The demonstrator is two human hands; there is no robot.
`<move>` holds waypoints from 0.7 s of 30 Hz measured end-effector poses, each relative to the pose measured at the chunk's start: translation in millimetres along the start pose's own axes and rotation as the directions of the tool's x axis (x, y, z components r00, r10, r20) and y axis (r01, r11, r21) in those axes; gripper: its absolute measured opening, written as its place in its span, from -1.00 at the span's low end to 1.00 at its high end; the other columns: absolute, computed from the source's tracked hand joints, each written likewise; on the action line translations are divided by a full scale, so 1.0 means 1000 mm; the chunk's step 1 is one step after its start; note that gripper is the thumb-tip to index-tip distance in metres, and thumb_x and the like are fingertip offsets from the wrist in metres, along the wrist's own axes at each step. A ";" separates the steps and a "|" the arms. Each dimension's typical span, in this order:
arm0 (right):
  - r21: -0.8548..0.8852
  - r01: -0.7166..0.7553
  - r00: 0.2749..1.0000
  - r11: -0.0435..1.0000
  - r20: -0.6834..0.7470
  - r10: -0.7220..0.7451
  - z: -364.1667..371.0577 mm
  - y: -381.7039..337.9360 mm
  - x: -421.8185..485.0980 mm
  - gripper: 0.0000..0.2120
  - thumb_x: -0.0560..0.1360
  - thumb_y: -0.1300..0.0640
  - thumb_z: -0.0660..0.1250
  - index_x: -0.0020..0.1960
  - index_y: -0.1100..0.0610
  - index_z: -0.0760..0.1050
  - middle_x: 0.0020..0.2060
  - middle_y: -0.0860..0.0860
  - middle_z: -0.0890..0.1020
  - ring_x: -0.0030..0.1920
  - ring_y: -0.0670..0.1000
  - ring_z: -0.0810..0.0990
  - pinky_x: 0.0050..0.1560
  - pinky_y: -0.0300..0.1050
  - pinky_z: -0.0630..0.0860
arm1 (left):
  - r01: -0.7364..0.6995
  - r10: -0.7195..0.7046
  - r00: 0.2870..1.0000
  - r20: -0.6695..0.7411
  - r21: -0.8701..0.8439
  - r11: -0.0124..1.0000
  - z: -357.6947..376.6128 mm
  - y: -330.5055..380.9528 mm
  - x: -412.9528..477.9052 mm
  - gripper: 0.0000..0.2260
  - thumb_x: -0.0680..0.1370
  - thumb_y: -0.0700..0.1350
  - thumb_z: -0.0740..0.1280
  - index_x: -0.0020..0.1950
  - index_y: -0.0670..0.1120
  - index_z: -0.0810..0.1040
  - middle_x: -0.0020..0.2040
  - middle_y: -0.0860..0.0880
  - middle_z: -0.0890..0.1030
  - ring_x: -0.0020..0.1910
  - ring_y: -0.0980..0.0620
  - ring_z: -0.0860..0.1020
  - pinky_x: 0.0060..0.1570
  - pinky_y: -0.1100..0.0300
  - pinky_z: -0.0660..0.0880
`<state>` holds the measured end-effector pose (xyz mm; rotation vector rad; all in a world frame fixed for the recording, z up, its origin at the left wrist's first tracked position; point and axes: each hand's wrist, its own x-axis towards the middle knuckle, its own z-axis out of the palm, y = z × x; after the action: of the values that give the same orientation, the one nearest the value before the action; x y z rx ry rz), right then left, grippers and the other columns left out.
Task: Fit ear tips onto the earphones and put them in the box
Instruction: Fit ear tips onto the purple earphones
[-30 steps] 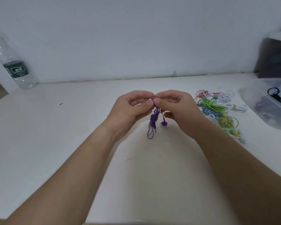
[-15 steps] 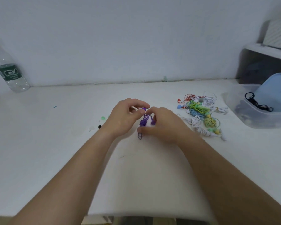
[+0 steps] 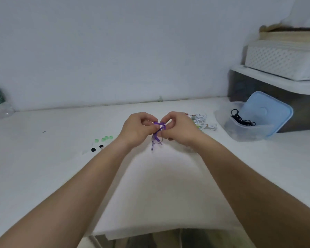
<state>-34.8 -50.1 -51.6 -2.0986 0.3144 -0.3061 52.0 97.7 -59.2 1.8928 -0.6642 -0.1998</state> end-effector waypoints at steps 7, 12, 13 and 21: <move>0.165 0.067 0.966 0.984 -0.257 -0.022 -0.113 -0.002 -0.025 -0.76 0.40 0.34 0.54 0.04 0.24 0.60 -0.33 0.07 0.61 -0.36 -0.05 0.60 -0.18 -0.16 0.63 | -0.013 0.023 0.999 0.023 -0.383 0.924 0.077 0.094 0.020 -0.86 0.51 -0.28 0.46 0.05 -0.22 0.60 -0.19 -0.16 0.66 -0.35 0.01 0.62 -0.37 0.27 0.53; 0.116 0.053 0.914 0.992 -0.407 -0.002 -0.186 0.029 -0.035 -0.74 0.42 0.29 0.54 0.08 0.18 0.60 -0.25 0.09 0.65 -0.26 -0.01 0.63 -0.15 -0.17 0.63 | -0.072 0.102 0.993 0.063 -0.370 0.926 0.148 0.134 0.044 -0.85 0.47 -0.28 0.51 -0.01 -0.18 0.61 -0.10 -0.25 0.69 -0.19 -0.12 0.66 -0.04 0.06 0.65; 0.094 0.034 0.904 0.995 -0.428 0.010 -0.196 0.037 -0.036 -0.74 0.42 0.29 0.54 0.08 0.17 0.60 -0.24 0.09 0.65 -0.24 0.01 0.62 -0.13 -0.13 0.64 | -0.085 0.115 0.991 0.068 -0.344 0.935 0.163 0.136 0.049 -0.86 0.46 -0.28 0.51 -0.05 -0.15 0.61 -0.10 -0.26 0.69 -0.18 -0.13 0.66 0.01 -0.01 0.65; -0.197 -0.116 0.877 0.973 -0.481 0.007 -0.236 0.089 -0.032 -0.72 0.40 0.23 0.54 0.06 0.01 0.61 -0.19 -0.02 0.69 -0.19 -0.10 0.64 -0.14 -0.28 0.47 | -0.217 0.215 0.967 0.135 -0.004 0.976 0.232 0.138 0.072 -0.84 0.43 -0.15 0.55 -0.04 -0.02 0.65 -0.20 0.04 0.67 -0.20 0.09 0.63 -0.03 0.17 0.56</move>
<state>-153.1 -270.6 -9.9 -2.2026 0.7371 -0.7887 -36.2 -163.9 -20.7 1.8121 -0.9591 -0.1856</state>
